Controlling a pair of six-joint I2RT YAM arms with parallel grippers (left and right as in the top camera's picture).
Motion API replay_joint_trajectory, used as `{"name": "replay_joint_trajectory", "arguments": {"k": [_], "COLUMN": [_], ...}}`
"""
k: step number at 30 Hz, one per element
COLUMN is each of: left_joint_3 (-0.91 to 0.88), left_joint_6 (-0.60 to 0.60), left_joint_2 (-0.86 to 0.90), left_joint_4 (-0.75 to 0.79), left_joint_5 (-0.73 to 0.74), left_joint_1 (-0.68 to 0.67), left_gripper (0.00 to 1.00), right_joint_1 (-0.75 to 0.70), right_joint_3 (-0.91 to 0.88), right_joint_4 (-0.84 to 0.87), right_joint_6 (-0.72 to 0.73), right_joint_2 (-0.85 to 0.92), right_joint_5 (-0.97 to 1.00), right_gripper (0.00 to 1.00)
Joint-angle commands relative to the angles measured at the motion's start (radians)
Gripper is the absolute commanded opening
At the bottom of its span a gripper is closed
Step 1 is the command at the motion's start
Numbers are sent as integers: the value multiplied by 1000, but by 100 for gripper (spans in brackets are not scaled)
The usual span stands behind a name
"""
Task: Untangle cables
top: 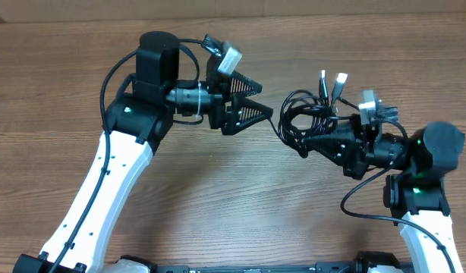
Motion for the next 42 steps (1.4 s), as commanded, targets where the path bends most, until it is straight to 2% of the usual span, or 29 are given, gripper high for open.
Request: {"name": "replay_joint_trajectory", "arguments": {"k": [1,8,11,14,18,23,29,33,36,39,42], "left_joint_3": [21,21,21,21,21,21,21,21,21,21,21], "left_joint_6": [183,231,272,296,296,296,322,322,322,317,306], "left_joint_2": [-24,-24,-24,-24,-24,-24,-24,-23,-22,-20,-20], "left_joint_4": [-17,-24,-24,-24,-27,-27,-26,-26,-24,-24,-22], "left_joint_5": [177,206,196,170,109,117,176,175,164,108,67], "left_joint_1": [19,-20,-53,-72,-64,-30,-12,-35,-55,-78,-87], "left_gripper": [85,85,78,77,83,84,77,85,85,77,75], "right_joint_1": [-5,-2,-2,-2,-2,-2,-2,-2,-2,-1,13], "right_joint_3": [22,22,22,22,22,22,22,22,22,22,22], "right_joint_4": [123,178,180,184,258,402,431,434,434,433,435], "right_joint_6": [204,294,316,331,372,431,439,439,439,440,443], "right_joint_2": [-8,-8,-8,-8,-8,-8,-8,-8,-8,-8,-8], "right_joint_5": [-66,-65,-64,-65,-82,-96,-95,-95,-95,-95,-95], "right_gripper": [4,4,4,4,4,4,4,4,4,4,4]}}
